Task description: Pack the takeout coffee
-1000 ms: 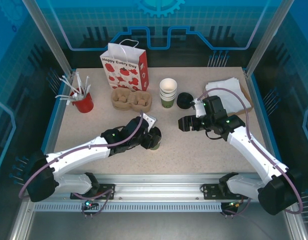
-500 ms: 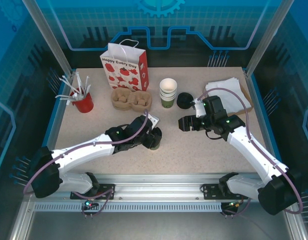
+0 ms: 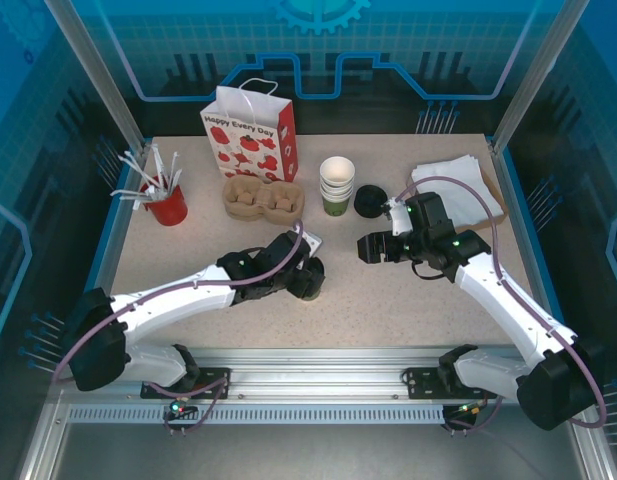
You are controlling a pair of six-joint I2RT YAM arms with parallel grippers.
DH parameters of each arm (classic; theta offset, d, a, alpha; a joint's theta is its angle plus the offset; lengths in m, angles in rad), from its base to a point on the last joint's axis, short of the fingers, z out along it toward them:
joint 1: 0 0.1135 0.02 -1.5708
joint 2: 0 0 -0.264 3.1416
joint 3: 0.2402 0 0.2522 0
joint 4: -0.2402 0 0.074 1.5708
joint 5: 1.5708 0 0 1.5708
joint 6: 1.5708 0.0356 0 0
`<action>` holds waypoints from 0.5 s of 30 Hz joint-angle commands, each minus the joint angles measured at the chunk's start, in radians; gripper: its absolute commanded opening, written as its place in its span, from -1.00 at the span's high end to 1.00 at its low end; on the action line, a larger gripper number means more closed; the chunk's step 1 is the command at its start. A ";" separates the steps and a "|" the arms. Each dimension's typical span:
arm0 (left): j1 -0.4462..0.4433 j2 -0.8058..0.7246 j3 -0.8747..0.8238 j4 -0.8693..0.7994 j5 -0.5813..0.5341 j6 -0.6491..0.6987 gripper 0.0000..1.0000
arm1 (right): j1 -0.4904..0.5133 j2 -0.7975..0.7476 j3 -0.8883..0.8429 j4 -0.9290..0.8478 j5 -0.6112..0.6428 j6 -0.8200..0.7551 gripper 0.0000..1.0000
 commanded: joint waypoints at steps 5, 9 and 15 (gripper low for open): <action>-0.009 0.025 0.028 -0.032 0.009 0.022 -0.43 | 0.006 0.020 0.003 0.007 -0.004 -0.010 -0.62; -0.009 0.030 0.031 -0.043 0.017 0.014 -0.44 | 0.008 0.027 0.007 0.009 -0.005 -0.011 -0.62; -0.010 0.043 0.041 -0.068 0.021 0.002 -0.49 | 0.011 0.030 0.009 0.010 -0.002 -0.012 -0.62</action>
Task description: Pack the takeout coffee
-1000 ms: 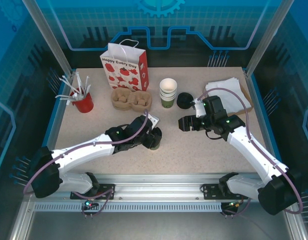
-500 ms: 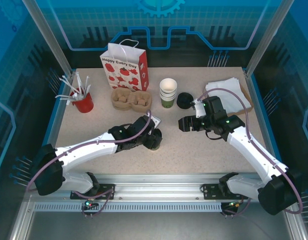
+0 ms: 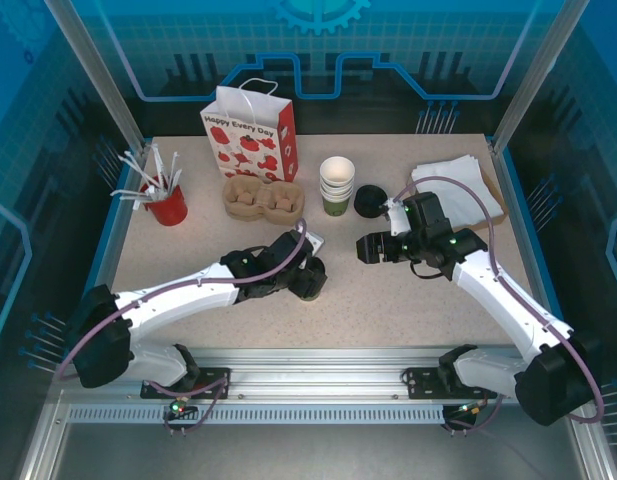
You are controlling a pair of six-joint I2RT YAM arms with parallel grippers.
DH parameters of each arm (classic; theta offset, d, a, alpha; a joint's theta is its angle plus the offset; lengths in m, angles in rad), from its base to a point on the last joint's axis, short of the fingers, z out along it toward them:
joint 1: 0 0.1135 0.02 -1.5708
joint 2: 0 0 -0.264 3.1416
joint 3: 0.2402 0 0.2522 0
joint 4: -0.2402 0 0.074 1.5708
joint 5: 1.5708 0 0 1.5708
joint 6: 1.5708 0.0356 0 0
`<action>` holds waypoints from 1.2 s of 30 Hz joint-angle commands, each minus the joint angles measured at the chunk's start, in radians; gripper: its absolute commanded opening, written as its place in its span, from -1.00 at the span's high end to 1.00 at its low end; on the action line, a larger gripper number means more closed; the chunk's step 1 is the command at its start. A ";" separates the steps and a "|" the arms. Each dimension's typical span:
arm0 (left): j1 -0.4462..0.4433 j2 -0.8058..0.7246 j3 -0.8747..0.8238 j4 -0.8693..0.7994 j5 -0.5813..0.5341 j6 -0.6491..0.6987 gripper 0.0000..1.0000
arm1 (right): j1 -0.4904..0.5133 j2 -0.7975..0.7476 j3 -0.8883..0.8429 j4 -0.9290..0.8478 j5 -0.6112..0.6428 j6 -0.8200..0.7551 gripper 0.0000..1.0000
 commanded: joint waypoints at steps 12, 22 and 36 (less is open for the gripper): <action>-0.016 0.011 0.027 -0.087 0.027 -0.020 -0.44 | 0.011 0.007 -0.012 0.022 0.003 -0.006 -0.61; -0.015 -0.039 0.040 -0.073 0.022 -0.046 -0.46 | 0.016 0.004 -0.012 0.021 0.003 -0.004 -0.61; -0.015 -0.001 0.034 -0.053 0.027 -0.040 -0.53 | 0.021 0.005 -0.012 0.017 0.008 -0.001 -0.62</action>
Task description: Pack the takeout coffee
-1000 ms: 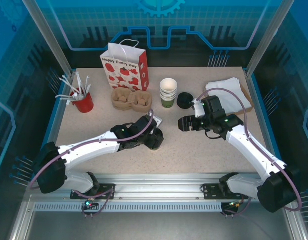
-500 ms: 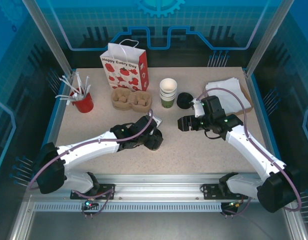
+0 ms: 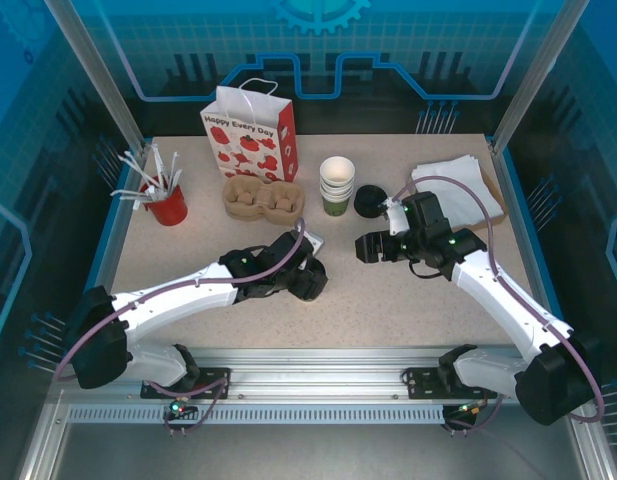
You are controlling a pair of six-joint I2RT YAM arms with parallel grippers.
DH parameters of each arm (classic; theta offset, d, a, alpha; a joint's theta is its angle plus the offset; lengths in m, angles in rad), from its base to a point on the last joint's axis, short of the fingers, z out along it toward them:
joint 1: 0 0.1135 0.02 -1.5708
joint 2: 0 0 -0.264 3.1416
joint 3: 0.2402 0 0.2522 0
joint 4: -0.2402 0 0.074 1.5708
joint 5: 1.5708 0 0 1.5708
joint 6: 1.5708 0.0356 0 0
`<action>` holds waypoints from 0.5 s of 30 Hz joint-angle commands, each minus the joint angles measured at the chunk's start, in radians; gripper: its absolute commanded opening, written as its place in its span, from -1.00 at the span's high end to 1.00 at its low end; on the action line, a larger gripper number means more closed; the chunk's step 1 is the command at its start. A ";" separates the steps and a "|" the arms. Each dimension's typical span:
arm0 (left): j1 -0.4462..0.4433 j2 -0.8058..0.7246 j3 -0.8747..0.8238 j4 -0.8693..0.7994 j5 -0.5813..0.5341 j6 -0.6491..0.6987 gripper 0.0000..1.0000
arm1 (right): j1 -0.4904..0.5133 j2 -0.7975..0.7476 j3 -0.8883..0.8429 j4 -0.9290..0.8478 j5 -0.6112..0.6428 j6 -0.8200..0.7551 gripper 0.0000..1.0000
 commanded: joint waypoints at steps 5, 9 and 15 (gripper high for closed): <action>-0.008 0.031 0.011 -0.013 0.000 0.009 -0.55 | 0.014 0.006 -0.013 -0.001 0.005 -0.002 -0.62; -0.009 0.052 0.009 -0.023 0.006 0.005 -0.55 | 0.015 0.011 -0.015 0.001 0.003 0.000 -0.61; -0.009 0.062 -0.002 -0.055 0.005 0.007 -0.48 | 0.017 0.015 -0.009 0.001 0.004 -0.002 -0.62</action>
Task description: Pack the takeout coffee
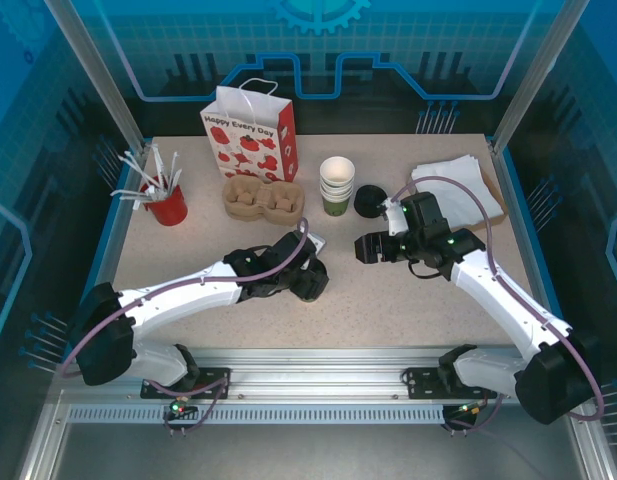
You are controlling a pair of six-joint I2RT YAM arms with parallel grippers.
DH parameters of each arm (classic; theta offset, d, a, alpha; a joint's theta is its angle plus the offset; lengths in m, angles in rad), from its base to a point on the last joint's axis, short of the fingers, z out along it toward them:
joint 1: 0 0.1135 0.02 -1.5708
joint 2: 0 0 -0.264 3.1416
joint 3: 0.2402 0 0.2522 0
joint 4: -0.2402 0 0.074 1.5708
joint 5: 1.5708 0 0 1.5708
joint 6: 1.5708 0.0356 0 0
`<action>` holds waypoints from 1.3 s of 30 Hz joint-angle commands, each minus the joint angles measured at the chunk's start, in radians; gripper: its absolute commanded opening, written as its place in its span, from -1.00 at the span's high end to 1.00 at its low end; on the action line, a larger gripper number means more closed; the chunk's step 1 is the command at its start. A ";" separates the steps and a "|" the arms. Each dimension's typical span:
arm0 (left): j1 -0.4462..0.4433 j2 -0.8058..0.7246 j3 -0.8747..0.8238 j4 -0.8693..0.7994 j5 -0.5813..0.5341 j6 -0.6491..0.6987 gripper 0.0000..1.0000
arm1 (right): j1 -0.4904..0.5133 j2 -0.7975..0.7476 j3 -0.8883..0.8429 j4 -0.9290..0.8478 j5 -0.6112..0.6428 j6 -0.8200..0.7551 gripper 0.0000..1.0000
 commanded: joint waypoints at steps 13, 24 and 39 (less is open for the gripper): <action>-0.017 0.077 -0.028 -0.219 -0.010 -0.037 -0.22 | 0.017 0.036 0.022 -0.010 0.001 -0.009 -0.62; -0.023 0.110 -0.050 -0.260 -0.011 -0.076 -0.20 | 0.032 0.054 0.022 0.000 0.007 -0.003 -0.61; -0.001 0.111 -0.023 -0.219 0.035 -0.135 -0.24 | 0.038 0.043 0.020 -0.009 0.018 -0.003 -0.62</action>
